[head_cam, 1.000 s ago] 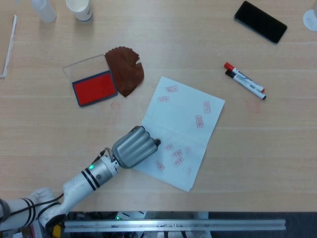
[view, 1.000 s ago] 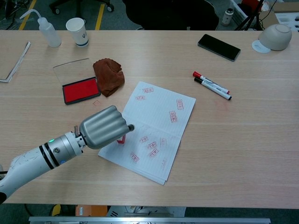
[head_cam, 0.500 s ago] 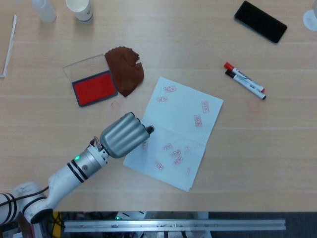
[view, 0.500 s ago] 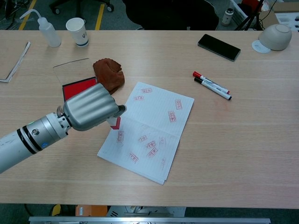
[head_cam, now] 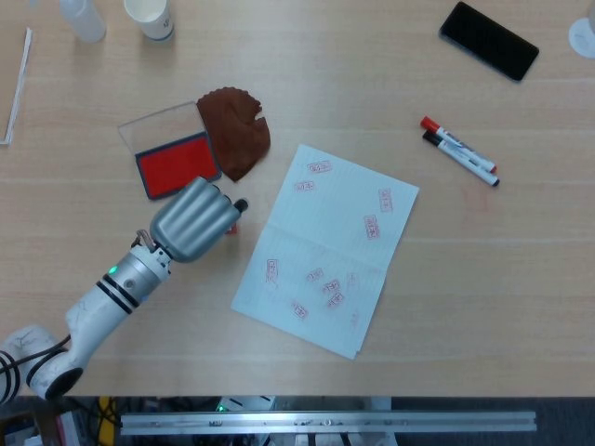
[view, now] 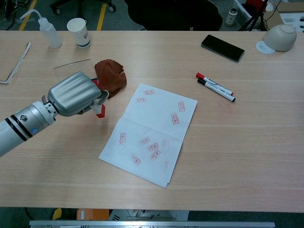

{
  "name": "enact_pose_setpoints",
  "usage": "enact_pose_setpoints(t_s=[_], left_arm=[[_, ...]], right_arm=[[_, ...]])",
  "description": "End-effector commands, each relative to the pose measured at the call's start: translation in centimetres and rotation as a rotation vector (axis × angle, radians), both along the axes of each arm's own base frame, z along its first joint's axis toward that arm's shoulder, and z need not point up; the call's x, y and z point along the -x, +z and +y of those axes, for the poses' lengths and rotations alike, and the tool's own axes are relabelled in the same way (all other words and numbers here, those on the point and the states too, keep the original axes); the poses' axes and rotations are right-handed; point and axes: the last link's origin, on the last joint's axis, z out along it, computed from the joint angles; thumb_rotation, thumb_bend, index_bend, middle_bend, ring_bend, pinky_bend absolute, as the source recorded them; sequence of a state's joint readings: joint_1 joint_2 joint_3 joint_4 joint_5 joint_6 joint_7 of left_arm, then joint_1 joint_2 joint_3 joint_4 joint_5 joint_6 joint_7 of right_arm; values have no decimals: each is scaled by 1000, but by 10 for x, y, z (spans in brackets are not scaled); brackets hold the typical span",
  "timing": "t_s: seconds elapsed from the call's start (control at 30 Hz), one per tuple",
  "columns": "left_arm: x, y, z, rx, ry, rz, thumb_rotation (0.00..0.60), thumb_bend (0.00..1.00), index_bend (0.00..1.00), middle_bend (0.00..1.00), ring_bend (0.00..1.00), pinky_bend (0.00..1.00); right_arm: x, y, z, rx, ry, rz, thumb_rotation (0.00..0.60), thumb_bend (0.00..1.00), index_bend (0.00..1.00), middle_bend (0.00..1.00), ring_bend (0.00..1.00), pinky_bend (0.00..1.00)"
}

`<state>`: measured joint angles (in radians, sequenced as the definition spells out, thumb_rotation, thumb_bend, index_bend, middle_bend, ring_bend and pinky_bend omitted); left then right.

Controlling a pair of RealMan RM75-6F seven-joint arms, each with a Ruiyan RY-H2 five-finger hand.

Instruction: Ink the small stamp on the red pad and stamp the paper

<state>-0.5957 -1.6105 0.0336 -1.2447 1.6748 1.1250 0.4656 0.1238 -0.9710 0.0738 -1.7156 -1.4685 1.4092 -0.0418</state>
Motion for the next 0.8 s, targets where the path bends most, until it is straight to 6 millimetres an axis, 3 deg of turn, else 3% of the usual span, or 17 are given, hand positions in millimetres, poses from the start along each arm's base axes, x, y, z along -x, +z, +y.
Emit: enact_pose_setpoints(t_s=[0.03,0.3,0.8], left_arm=[[13,-4,5,-7,41,8,600,310,527,1000,1000,1000],[31,-11,10,-20,78,38,600,310,520,1000,1000,1000],[37,-17,10,-35,81,55,600,309,491,1000,1000,1000]], right_arm=[[-1,0,-1,-1,2,2,600,186,246,314,193,242],[-3,-1,-1,-3,-1,5,600,186,246,314,193,242],[-3,0,0,2,-6,7,600,186,246,314,193,242]])
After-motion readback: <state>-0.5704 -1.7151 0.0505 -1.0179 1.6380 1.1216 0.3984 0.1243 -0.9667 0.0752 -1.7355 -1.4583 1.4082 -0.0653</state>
